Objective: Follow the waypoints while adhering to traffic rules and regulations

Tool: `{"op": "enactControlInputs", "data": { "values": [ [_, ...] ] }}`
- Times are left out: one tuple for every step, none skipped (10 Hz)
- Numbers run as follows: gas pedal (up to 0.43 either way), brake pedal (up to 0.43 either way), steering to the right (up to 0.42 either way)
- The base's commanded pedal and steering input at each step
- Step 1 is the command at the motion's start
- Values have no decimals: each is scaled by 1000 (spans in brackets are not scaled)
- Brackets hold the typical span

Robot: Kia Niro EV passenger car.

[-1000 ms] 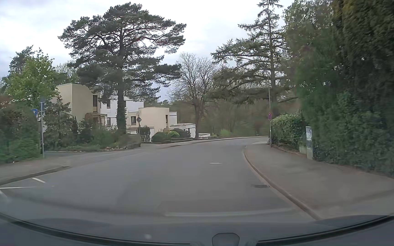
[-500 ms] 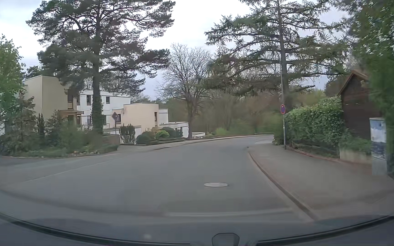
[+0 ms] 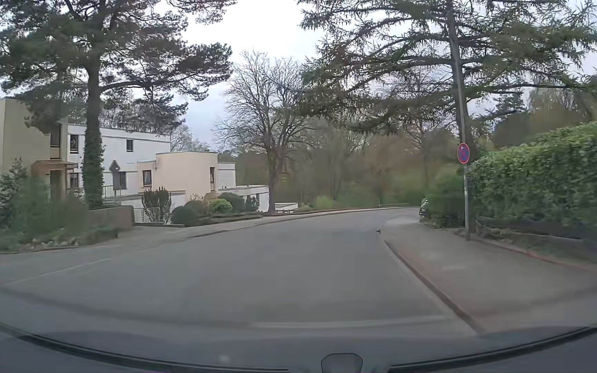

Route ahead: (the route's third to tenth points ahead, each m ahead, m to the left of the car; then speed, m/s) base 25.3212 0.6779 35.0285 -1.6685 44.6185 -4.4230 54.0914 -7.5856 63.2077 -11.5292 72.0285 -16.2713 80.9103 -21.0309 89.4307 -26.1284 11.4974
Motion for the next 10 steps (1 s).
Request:
{"op": "enactControlInputs", "data": {
  "values": [
    [118, 0, 27],
    [118, 0, 27],
    [118, 0, 27],
    [118, 0, 28],
    [110, 0, 28],
    [67, 0, 28],
    [59, 0, 29],
    [59, 0, 29],
    [59, 0, 29],
    [59, 0, 30]
  ]
}}
